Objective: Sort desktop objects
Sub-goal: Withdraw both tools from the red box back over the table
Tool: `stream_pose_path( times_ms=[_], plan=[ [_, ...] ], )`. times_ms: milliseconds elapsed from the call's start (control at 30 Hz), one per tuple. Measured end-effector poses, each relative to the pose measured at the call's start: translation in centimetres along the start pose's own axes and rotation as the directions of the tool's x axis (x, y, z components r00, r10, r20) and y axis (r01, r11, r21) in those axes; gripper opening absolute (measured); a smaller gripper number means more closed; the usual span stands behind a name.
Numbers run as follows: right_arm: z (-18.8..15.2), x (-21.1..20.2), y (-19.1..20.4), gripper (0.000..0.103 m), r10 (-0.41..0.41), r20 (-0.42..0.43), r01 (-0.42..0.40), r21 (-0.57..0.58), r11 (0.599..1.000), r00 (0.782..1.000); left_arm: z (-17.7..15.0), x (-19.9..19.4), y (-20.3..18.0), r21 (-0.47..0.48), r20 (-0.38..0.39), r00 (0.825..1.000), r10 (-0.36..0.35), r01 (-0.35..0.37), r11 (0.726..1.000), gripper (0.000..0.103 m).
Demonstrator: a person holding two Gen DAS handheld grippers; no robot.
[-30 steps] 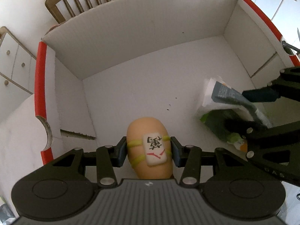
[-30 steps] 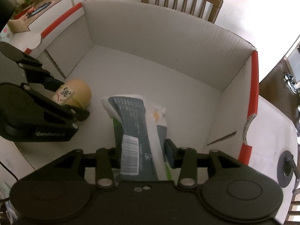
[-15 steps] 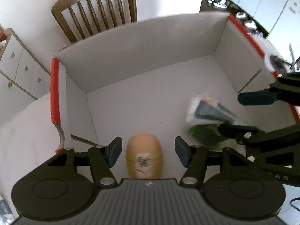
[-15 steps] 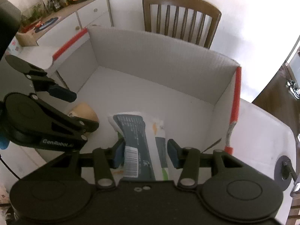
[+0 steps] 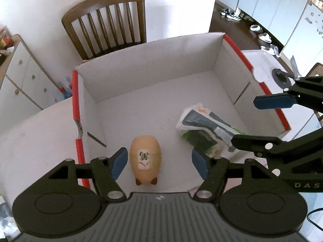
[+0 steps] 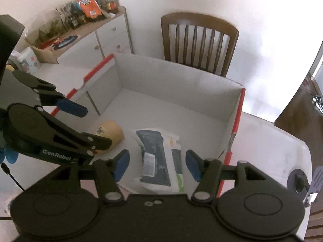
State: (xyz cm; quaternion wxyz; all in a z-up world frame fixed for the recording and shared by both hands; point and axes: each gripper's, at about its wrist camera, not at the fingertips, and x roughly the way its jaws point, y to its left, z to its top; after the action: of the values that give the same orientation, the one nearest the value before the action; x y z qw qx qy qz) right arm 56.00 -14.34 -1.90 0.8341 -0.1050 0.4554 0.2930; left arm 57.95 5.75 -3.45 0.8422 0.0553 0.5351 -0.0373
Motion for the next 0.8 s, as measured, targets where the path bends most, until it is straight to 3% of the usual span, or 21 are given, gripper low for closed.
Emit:
stream_pose_path(
  times_ms=[300,800],
  plan=[
    [-1.1,-3.4,1.0,0.062,0.02,0.045,-0.018,-0.034,0.999,0.999,-1.6,-3.5,-0.9,-0.021,0.034,0.999,0.013,-0.012,1.0,0.086],
    [-3.0,-7.5,2.2,0.062,0.063,0.087,-0.063,-0.008,0.998,0.994,-5.2,-9.6,-2.1,-0.051,0.122,0.992,0.026,-0.02,0.999,0.087]
  ],
)
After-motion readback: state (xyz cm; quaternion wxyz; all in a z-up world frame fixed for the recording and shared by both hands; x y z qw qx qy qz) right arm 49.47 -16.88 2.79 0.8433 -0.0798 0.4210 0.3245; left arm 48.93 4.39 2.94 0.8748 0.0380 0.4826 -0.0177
